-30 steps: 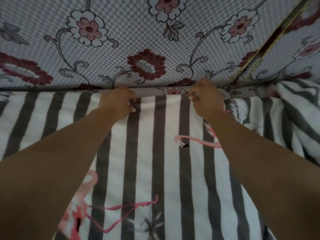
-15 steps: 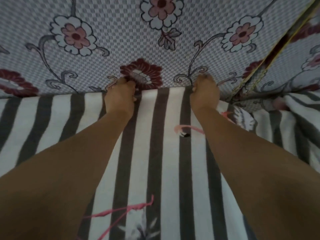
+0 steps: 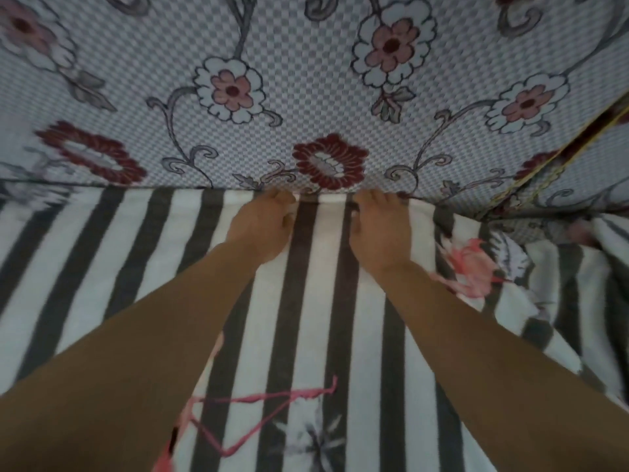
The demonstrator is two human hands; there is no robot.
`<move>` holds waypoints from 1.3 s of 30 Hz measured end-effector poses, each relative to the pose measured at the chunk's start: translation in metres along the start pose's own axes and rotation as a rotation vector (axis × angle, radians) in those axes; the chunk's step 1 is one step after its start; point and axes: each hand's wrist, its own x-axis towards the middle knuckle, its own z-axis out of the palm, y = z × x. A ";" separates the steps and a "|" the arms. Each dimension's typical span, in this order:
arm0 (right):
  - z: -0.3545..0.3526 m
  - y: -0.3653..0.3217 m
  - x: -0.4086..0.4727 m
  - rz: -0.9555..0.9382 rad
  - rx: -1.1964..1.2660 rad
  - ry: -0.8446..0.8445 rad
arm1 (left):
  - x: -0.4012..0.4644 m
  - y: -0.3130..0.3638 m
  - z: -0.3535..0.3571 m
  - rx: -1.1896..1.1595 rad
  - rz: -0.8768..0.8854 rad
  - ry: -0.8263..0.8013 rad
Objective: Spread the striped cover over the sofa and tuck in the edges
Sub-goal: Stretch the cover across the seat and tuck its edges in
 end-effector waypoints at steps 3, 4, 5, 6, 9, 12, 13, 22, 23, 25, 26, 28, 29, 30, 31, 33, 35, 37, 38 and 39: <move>0.004 -0.058 -0.007 -0.159 0.105 -0.131 | -0.024 -0.036 -0.020 0.073 -0.086 0.024; 0.007 -0.078 -0.007 -0.183 0.131 -0.185 | -0.032 -0.055 -0.027 0.106 -0.124 0.025; 0.012 -0.096 -0.007 -0.200 0.148 -0.237 | -0.039 -0.074 -0.033 0.142 -0.169 0.021; 0.017 -0.111 -0.006 -0.213 0.151 -0.281 | -0.045 -0.092 -0.038 0.174 -0.217 0.011; 0.036 -0.145 0.004 -0.222 0.116 -0.384 | -0.058 -0.143 -0.046 0.193 -0.326 -0.090; 0.054 -0.158 0.019 -0.152 0.090 -0.417 | -0.056 -0.177 -0.045 0.192 -0.309 -0.175; 0.059 -0.158 0.023 -0.135 0.062 -0.413 | -0.052 -0.182 -0.043 0.193 -0.300 -0.187; 0.059 -0.173 0.044 -0.034 -0.066 -0.492 | -0.030 -0.208 -0.056 0.128 -0.198 -0.209; 0.055 -0.181 0.044 -0.008 -0.068 -0.460 | -0.038 -0.213 -0.061 0.112 -0.191 -0.130; 0.048 -0.204 0.038 -0.052 -0.063 -0.335 | -0.057 -0.226 -0.069 0.132 -0.204 0.034; 0.048 -0.220 0.035 -0.135 -0.038 -0.302 | -0.066 -0.235 -0.073 0.171 -0.225 0.072; 0.054 -0.252 0.029 -0.289 0.053 -0.363 | -0.079 -0.259 -0.083 0.239 -0.314 0.042; 0.059 -0.265 0.028 -0.314 0.073 -0.425 | -0.082 -0.273 -0.087 0.254 -0.379 -0.011; 0.065 -0.274 0.028 -0.308 0.073 -0.470 | -0.084 -0.285 -0.088 0.265 -0.433 -0.067; 0.073 -0.280 0.030 -0.285 0.072 -0.489 | -0.084 -0.299 -0.087 0.270 -0.467 -0.112; 0.087 -0.281 0.034 -0.244 0.069 -0.455 | -0.081 -0.318 -0.082 0.259 -0.475 -0.131; 0.099 -0.281 0.039 -0.229 0.052 -0.430 | -0.075 -0.330 -0.075 0.253 -0.455 -0.105; 0.101 -0.281 0.044 -0.231 0.028 -0.423 | -0.069 -0.334 -0.074 0.257 -0.444 -0.096; 0.102 -0.281 0.046 -0.232 0.014 -0.410 | -0.065 -0.336 -0.074 0.251 -0.439 -0.098; 0.101 -0.282 0.046 -0.232 0.008 -0.403 | -0.060 -0.338 -0.075 0.246 -0.434 -0.116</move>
